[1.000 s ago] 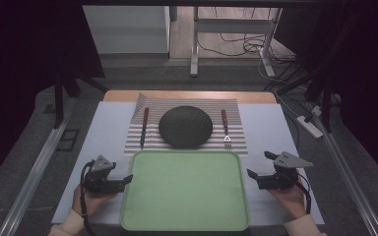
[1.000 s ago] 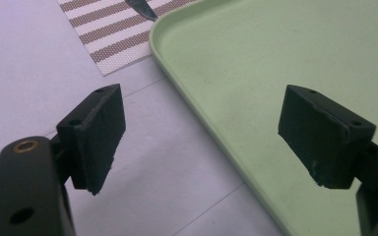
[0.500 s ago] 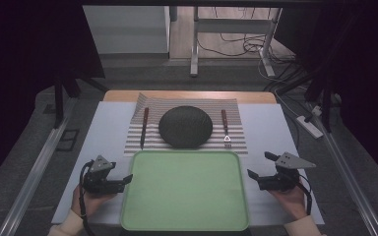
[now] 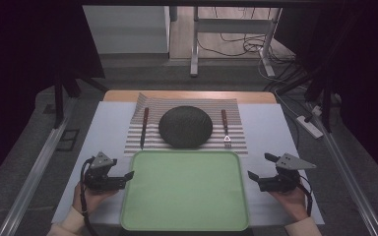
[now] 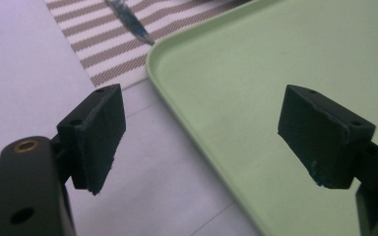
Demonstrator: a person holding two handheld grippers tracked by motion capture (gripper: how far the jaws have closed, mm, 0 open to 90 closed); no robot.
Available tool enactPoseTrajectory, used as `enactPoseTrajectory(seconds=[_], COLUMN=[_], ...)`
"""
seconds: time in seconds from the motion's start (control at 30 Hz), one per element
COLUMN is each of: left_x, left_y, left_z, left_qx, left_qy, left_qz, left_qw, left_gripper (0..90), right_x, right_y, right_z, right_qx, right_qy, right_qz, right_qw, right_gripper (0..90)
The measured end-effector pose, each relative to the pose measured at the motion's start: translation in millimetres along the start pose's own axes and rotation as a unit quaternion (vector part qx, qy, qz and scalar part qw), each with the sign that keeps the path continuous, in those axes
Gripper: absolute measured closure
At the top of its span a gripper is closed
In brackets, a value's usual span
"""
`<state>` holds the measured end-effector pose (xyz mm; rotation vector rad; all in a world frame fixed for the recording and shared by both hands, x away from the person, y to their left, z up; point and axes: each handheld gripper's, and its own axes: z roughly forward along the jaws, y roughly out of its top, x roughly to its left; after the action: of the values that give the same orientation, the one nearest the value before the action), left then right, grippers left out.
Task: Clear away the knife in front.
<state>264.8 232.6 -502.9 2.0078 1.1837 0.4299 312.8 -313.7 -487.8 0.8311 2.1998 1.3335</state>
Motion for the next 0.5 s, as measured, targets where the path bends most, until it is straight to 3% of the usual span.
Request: enactPoseTrajectory(seconds=[0.23,0.5], left_x=[0.7,-0.9], left_y=[10.1,32.5], left_z=[2.0,0.5], left_qx=[-0.003,-0.023], left_qy=[-0.002,-0.005], left_qz=[0.0,0.011], left_qw=[1.0,0.9997], left_gripper=[19.3,19.7], right_x=[0.9,1.4], right_y=[-2.0,-3.2], right_z=[-1.0,-1.7], right_qx=[0.004,0.007], right_qy=[0.002,0.002], right_qz=[0.0,0.001], right_qw=[1.0,1.0], right_gripper=[6.7,6.7])
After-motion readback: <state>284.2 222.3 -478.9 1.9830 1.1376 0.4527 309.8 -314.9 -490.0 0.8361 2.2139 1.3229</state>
